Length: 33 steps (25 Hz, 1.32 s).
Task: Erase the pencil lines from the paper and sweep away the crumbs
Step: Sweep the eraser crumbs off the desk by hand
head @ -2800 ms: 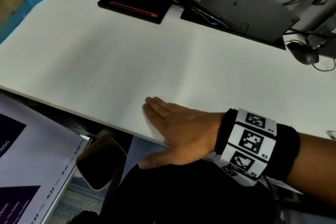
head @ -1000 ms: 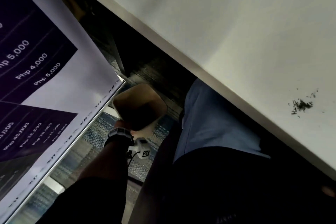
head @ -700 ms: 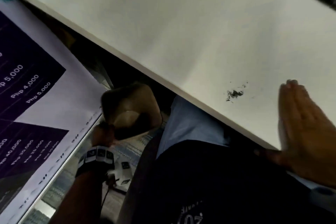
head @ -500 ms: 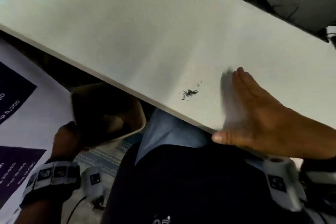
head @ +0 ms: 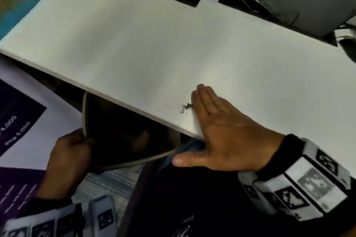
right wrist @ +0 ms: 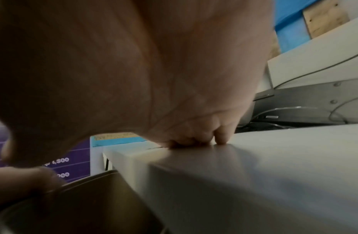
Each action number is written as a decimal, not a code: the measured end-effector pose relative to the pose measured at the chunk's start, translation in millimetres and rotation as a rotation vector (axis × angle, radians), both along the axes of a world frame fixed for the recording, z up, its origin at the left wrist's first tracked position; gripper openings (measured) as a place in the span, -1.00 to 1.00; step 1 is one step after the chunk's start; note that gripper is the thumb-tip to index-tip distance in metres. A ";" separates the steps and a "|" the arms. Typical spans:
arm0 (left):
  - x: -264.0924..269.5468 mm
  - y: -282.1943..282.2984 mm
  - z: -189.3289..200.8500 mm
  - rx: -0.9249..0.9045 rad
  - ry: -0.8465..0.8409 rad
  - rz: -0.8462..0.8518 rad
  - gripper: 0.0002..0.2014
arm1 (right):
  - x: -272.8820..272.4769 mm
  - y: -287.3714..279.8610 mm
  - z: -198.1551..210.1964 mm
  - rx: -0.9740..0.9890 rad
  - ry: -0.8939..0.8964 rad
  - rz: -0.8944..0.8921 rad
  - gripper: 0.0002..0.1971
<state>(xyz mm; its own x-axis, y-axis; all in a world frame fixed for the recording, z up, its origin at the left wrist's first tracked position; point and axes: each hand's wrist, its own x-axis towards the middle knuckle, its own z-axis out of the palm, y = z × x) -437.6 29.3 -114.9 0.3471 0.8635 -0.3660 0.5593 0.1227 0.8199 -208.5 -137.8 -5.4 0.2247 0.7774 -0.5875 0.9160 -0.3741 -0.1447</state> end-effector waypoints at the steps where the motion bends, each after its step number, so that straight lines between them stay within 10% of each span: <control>1: 6.3 -2.0 10.3 0.013 -0.013 -0.020 -0.81 | -1.0 -0.4 1.8 0.013 0.034 0.006 0.33; 24: 9.2 -36.8 39.6 -0.109 -0.008 0.009 -0.76 | -13.4 0.0 8.1 0.037 0.098 -0.017 0.33; 33: 2.8 -35.6 33.5 -0.127 -0.015 -0.025 -0.69 | 66.6 13.0 33.5 -0.228 0.017 -0.159 0.46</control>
